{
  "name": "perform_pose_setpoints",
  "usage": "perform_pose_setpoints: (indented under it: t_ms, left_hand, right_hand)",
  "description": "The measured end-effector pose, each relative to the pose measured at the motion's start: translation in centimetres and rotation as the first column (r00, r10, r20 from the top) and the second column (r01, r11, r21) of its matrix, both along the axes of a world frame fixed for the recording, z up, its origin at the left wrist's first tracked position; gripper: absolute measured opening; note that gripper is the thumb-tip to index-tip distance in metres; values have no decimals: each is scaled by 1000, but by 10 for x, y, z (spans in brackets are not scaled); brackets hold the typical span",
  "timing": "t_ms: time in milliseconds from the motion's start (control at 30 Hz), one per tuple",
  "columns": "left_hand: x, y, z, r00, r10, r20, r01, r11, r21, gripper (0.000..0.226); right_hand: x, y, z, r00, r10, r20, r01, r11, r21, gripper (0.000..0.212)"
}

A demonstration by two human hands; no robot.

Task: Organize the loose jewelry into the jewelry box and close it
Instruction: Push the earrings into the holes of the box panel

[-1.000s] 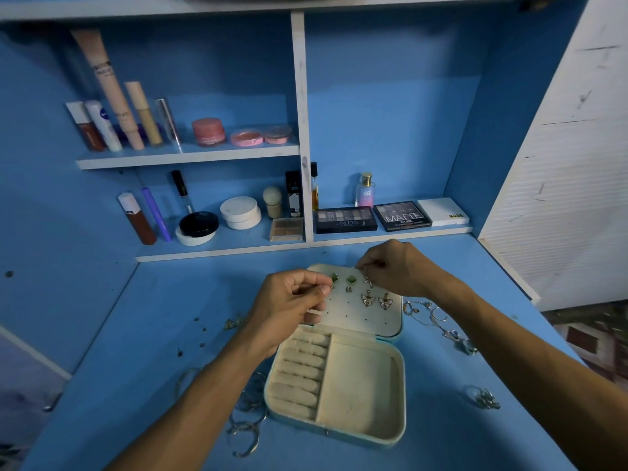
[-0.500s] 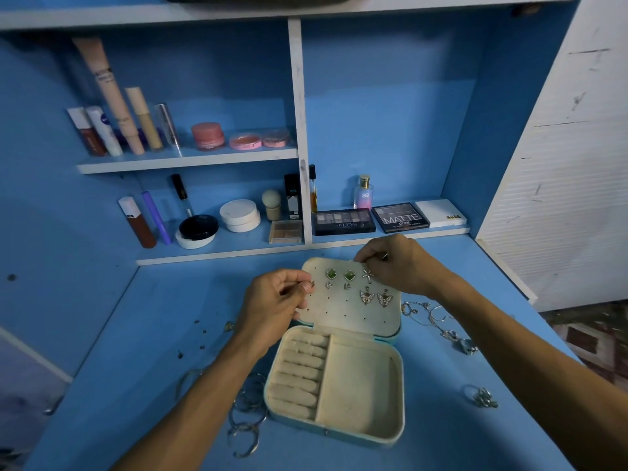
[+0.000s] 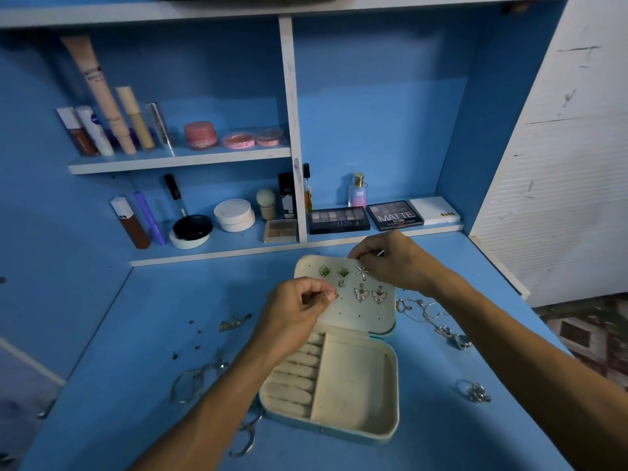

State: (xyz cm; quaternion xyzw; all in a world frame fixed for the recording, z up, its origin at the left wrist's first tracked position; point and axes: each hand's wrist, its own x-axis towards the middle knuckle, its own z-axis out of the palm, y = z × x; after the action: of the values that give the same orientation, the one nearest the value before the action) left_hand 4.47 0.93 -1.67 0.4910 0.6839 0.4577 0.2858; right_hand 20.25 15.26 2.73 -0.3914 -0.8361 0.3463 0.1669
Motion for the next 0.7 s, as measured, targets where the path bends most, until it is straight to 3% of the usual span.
perform_pose_setpoints:
  t_ms: [400,700]
  left_hand:
    - [15,4,5,934,56,-354,-71,997,-27,10]
    - [18,4,12,903,27,-428,-80,991,-106,13]
  right_hand:
    - [3,1,-3,1000,10,-27,-10,1000,-24,33]
    - [4,0,0,999,18,-34,-20,999,-48,31]
